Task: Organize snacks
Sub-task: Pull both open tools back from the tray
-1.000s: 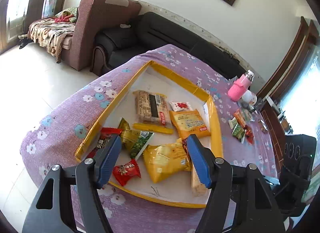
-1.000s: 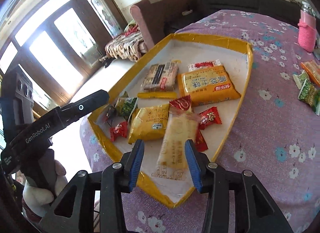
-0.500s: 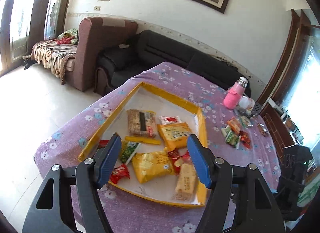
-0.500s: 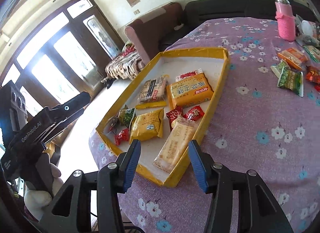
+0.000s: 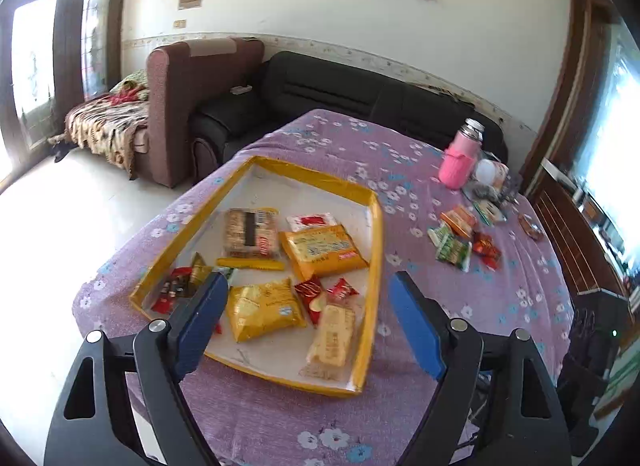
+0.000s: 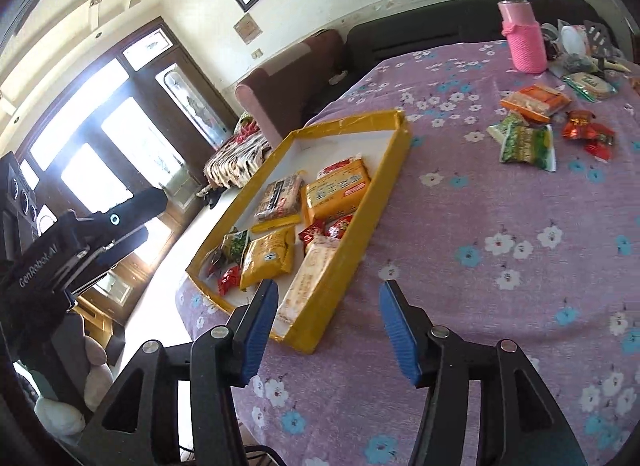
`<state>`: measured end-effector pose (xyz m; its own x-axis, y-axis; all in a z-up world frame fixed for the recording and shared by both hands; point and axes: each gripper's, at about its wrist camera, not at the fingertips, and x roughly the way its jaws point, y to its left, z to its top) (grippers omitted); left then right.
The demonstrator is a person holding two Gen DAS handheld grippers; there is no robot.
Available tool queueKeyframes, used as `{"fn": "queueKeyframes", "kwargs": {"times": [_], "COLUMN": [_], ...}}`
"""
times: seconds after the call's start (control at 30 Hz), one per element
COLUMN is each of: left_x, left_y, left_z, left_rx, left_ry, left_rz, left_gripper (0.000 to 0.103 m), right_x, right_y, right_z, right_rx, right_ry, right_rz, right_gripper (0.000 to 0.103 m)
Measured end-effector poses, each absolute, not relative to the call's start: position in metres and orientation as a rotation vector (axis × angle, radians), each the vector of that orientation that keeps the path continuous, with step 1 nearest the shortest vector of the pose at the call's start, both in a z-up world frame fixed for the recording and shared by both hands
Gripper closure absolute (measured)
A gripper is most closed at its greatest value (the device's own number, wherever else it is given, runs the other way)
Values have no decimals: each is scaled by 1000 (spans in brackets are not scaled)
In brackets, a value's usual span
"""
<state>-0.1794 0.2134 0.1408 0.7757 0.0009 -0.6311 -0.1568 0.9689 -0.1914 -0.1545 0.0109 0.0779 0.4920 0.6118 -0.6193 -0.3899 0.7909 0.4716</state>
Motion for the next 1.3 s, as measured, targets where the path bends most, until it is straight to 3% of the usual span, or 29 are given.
{"fn": "queueKeyframes", "kwargs": {"times": [0.6,1.3], "left_x": [-190,-166], "left_y": [168,143], "left_z": [148,121], "left_rx": [-23,39], "left_ry": [645,749], "left_rz": [142,79], "left_gripper": [20,20], "right_x": [-169,-148], "right_y": [-29,-82], "right_z": [103,91], "right_rx": [241,314], "right_ry": [761,768], "right_rz": [509,426], "right_gripper": [43,41]}}
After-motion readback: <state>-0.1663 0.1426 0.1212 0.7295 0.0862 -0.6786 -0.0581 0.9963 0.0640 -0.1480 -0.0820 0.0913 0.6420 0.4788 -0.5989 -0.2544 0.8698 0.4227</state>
